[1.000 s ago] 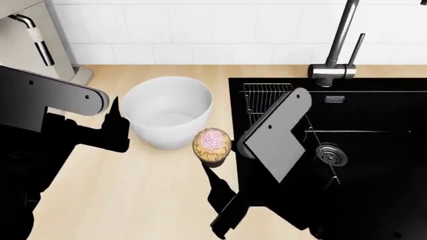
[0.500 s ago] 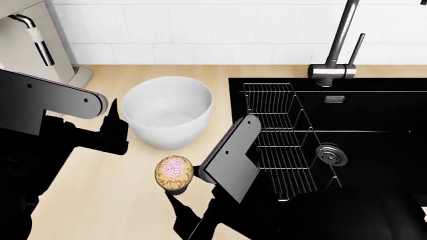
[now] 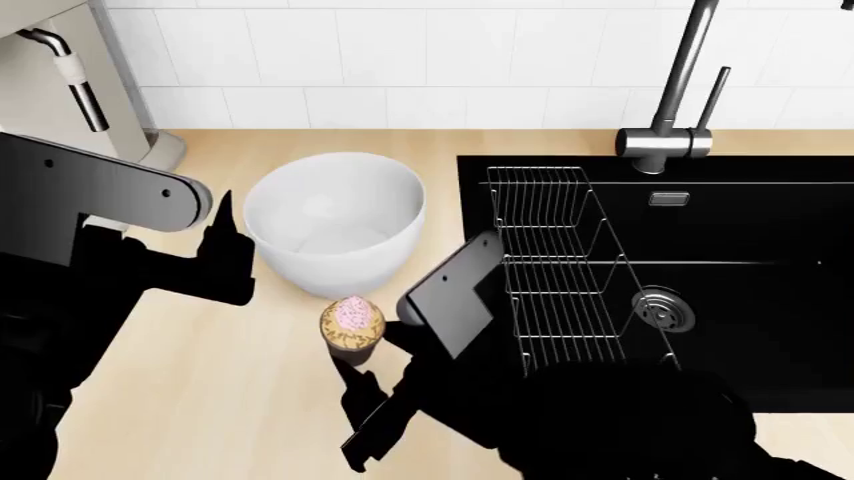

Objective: Move the fresh-baked cupcake off the tray onto the counter, and place the bowl used for mixing into the sink.

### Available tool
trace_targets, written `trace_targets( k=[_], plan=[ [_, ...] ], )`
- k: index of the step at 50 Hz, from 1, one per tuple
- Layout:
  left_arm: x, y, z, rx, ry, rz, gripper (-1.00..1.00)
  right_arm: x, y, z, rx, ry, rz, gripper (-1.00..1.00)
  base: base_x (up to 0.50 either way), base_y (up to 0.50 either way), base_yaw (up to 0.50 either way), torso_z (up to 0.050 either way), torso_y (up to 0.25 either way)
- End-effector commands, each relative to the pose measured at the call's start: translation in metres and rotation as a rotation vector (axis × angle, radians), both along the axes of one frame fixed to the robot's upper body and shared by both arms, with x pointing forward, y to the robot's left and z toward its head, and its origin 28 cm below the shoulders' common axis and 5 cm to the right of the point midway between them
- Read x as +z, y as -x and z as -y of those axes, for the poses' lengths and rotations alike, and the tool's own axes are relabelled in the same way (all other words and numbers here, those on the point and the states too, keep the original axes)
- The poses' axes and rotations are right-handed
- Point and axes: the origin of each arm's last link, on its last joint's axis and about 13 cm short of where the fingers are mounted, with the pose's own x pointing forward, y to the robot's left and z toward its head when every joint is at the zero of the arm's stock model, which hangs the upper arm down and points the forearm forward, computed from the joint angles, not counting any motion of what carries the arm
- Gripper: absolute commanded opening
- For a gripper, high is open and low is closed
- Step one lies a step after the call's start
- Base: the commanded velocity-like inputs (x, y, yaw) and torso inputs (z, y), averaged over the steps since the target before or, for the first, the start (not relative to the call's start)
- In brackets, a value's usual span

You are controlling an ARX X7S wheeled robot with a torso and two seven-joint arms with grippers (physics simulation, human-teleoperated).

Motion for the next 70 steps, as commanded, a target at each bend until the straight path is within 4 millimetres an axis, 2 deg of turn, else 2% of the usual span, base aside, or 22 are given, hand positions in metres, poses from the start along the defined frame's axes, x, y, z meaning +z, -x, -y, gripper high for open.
trace_targets(
  k=[1, 14, 36, 37, 56, 70],
  plan=[
    [0.000, 0.001, 0.000, 0.003, -0.002, 0.001, 1.00, -0.020, -0.003, -0.003, -0.014, 0.015, -0.041, -1.00, 0.00, 0.00, 0.00, 0.000, 0.000],
    [-0.004, 0.001, -0.002, 0.006, 0.000, -0.002, 1.00, -0.031, 0.011, -0.005, 0.063, 0.071, -0.068, -1.00, 0.00, 0.00, 0.00, 0.000, 0.000],
    [-0.005, 0.000, -0.001, 0.004, 0.001, -0.009, 1.00, -0.044, -0.001, 0.000, 0.003, 0.088, -0.078, -1.00, 0.00, 0.00, 0.00, 0.000, 0.000],
    [-0.005, 0.000, -0.001, 0.005, 0.000, -0.009, 1.00, -0.045, -0.002, 0.000, 0.000, 0.090, -0.082, 1.00, 0.00, 0.00, 0.00, 0.000, 0.000],
    [-0.006, 0.000, -0.001, 0.003, 0.003, -0.010, 1.00, -0.040, 0.003, 0.002, 0.010, 0.095, -0.068, 1.00, 0.00, 0.00, 0.00, 0.000, 0.000],
    [-0.004, 0.000, 0.000, 0.002, 0.004, -0.006, 1.00, -0.008, 0.020, 0.017, -0.003, 0.082, 0.032, 1.00, 0.00, 0.00, 0.00, 0.000, 0.000]
  ],
)
